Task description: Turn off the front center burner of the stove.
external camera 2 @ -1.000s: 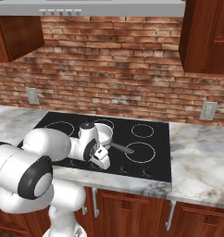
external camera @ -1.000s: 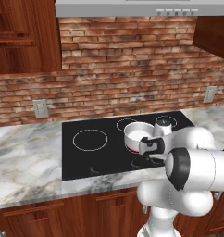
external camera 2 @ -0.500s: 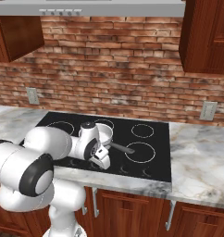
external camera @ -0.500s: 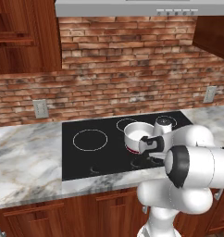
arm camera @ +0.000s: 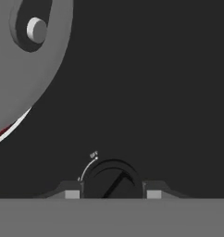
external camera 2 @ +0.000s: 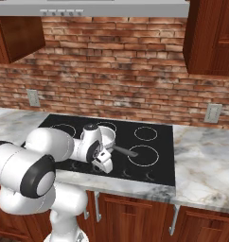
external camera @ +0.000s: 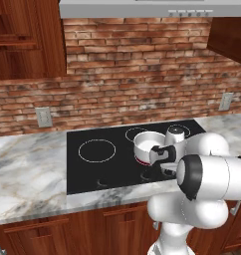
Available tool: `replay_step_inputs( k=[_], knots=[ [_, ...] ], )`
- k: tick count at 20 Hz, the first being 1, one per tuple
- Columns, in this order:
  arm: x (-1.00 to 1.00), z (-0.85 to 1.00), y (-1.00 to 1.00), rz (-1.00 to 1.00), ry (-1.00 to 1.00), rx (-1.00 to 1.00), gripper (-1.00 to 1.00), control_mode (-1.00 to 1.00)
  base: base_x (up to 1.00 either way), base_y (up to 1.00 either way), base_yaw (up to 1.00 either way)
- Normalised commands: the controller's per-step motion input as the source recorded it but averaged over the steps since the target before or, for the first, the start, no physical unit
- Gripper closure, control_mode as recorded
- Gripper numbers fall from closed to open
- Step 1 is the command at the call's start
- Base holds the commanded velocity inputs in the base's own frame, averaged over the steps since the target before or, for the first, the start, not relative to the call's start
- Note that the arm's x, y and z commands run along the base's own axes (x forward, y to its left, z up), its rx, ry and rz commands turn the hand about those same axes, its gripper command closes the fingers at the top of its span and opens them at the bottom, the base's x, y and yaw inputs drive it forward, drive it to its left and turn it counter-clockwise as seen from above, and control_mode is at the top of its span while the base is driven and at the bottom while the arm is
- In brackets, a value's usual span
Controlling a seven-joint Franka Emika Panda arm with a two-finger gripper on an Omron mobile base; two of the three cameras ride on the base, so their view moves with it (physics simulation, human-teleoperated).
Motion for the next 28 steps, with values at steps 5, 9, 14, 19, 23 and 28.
replay_step_inputs(
  k=[5,9,14,19,23,28],
  knots=[
    [-0.08,-0.01,0.0,-0.17,0.0,0.05,1.0,-1.0,0.0,0.0,0.0],
    [-0.02,0.0,0.0,-0.19,0.0,0.06,1.0,-1.0,0.0,0.0,0.0],
    [0.0,0.0,0.0,-0.21,0.0,0.06,1.0,-1.0,0.0,0.0,0.0],
    [-0.22,0.0,0.06,-0.27,0.0,0.07,1.0,-1.0,0.0,0.0,0.0],
    [-0.32,0.0,0.15,-0.34,0.0,0.07,1.0,-1.0,0.0,0.0,0.0],
    [-0.04,0.0,0.21,-0.39,0.02,0.06,1.0,-1.0,0.0,0.0,0.0]
  ],
)
